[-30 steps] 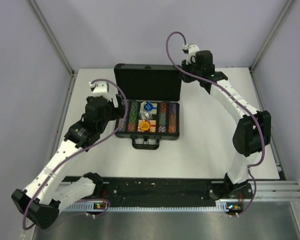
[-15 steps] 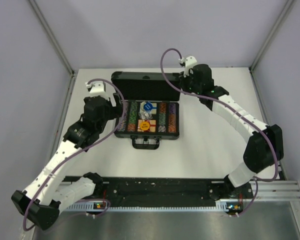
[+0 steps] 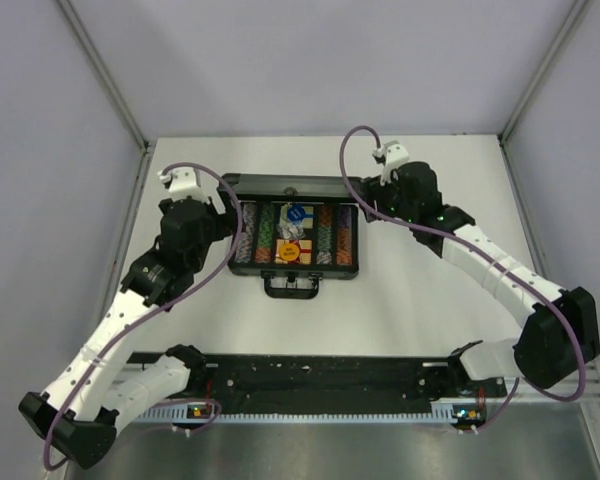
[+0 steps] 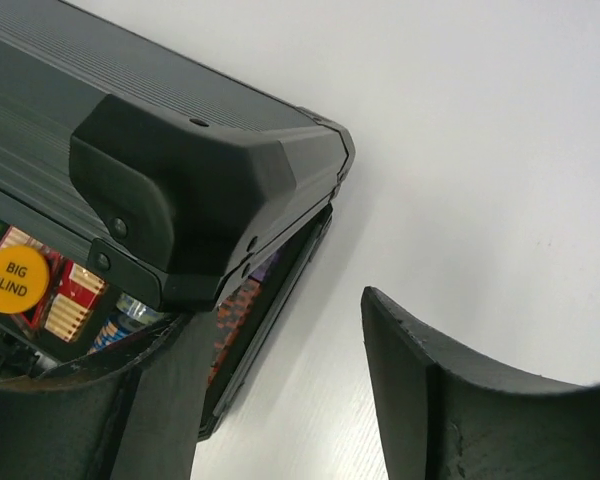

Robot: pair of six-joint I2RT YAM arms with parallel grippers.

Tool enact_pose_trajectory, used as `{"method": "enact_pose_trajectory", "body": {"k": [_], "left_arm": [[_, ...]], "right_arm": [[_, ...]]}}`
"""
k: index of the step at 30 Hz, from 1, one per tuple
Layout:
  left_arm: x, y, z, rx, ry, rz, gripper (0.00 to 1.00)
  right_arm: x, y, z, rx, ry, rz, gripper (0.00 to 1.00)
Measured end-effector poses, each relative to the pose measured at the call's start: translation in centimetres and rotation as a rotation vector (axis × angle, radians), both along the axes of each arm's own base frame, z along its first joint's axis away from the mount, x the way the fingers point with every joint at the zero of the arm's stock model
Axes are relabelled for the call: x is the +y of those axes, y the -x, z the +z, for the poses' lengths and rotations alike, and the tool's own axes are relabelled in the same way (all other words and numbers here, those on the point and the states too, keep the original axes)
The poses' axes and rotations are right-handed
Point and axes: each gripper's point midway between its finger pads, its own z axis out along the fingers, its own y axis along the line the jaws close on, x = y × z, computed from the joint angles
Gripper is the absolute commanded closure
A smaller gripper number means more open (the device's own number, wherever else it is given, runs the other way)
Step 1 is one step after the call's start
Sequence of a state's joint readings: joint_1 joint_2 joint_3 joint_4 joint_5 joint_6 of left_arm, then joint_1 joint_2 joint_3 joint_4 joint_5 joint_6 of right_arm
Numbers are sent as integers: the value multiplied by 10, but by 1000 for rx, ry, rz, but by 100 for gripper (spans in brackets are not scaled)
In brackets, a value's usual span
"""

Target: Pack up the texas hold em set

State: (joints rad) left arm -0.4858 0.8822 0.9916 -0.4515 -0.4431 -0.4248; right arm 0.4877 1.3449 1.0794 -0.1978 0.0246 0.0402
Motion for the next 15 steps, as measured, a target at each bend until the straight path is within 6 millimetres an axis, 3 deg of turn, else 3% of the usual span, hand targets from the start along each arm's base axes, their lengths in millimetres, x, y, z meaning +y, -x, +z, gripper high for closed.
{"method": "enact_pose_trajectory", "body": {"k": [8, 15], "left_arm": [[-1, -2, -8, 21, 22, 17, 4], [-1, -1, -20, 45, 36, 28, 4]], "right_arm": [[-8, 26, -22, 78, -33, -22, 33], [-11, 55, -28, 143, -56, 11, 34]]}}
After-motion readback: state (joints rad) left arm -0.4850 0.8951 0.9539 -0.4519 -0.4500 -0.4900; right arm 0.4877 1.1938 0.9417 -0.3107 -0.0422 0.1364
